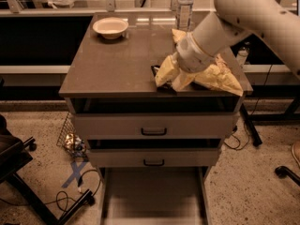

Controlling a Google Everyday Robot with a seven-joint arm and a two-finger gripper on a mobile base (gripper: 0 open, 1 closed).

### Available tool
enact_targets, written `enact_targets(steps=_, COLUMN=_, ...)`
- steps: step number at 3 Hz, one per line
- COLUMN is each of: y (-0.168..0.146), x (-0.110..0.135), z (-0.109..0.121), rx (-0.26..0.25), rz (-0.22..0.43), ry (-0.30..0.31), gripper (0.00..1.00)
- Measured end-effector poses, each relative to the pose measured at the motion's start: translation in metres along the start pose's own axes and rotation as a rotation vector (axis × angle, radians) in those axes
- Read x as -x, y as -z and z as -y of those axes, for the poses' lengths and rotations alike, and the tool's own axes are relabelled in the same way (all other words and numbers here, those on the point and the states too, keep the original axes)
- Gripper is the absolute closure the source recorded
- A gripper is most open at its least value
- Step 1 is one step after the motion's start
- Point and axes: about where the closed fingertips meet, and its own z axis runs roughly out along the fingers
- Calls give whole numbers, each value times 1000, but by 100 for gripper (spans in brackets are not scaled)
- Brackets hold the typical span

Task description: Place rxbar chocolate into bottom drawer

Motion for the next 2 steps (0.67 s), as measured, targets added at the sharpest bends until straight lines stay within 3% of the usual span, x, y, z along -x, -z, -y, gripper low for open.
enact_targets(steps=1, y=17, x=-42, z=17, rx=32, rz=17, ry=17, gripper=100)
enact_targets(steps=2, y=38, x=-81, z=-2, rx=2, rz=72, ry=127, gripper=100)
